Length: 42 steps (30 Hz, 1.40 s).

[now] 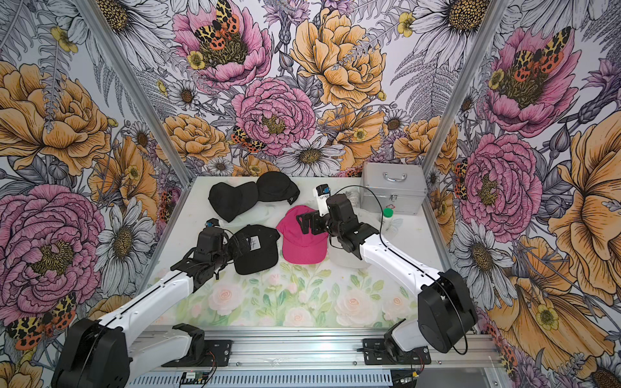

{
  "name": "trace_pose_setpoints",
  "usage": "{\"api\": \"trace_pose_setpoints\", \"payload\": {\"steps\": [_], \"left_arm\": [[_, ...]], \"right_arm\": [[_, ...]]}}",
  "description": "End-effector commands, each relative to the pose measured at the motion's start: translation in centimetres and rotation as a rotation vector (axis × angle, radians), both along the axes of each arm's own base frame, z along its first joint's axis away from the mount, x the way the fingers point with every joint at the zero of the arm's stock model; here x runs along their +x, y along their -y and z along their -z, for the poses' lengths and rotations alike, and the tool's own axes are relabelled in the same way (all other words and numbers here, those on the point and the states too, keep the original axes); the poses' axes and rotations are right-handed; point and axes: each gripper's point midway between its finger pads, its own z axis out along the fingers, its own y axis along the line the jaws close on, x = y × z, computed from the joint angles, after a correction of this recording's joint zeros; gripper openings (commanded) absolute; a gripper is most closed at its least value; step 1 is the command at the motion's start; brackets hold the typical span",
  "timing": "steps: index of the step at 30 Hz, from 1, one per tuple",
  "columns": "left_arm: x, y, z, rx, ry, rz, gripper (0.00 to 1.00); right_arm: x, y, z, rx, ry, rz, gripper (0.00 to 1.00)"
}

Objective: Stack the baseball caps by color
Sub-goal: Move the baseball cap to the center of the board, then pick up the baseball cap from the center of the board.

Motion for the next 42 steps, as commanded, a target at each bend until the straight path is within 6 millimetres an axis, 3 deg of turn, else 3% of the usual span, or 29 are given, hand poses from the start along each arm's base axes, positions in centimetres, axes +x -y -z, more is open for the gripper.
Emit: {"api": "trace_pose_setpoints", "payload": {"steps": [1, 4, 9, 14, 17, 21, 28, 32, 38, 42], "left_arm": [[-2.1, 0.3, 0.8, -0.037, -0.032, -0.13, 0.99], [-3.4, 2.4, 0.4, -0.1, -0.01, -0.168, 0.99], [-5.0, 5.8, -0.7, -0.178, 0.071, -0.247, 0.99], [-5.8, 9.8, 2.0, -0.294, -0.08, -0.267, 0.99], [-6.1, 10.8, 3.5, -0.315, -0.146, -0.277, 0.99], [-6.0, 10.8, 4.1, -0.413, -0.11, -0.302, 0.99], [-5.5, 7.9, 7.4, -0.55, -0.071, -0.453, 0.9], [-5.0, 6.3, 7.4, -0.545, -0.008, -0.512, 0.85], [-4.5, 4.0, 9.1, -0.562, 0.01, -0.571, 0.78], [-3.7, 3.1, 8.6, -0.546, 0.062, -0.57, 0.73]], "right_arm": [[0.3, -1.0, -0.8, -0.074, 0.082, -0.042, 0.99], [0.9, -0.7, -1.0, -0.098, 0.104, 0.01, 0.99], [2.2, 2.1, -1.5, -0.124, 0.137, 0.19, 0.99], [2.2, 4.0, -2.4, -0.056, 0.178, 0.308, 0.99], [2.0, 5.4, -3.1, -0.025, 0.196, 0.376, 0.99], [1.6, 6.8, -3.6, -0.017, 0.209, 0.405, 0.99], [0.9, 7.7, -4.3, 0.011, 0.215, 0.424, 0.99], [0.8, 7.9, -4.6, 0.013, 0.222, 0.425, 0.99], [0.7, 8.3, -4.8, 0.013, 0.224, 0.435, 0.99], [0.8, 8.3, -4.9, 0.013, 0.226, 0.435, 0.99]]}}
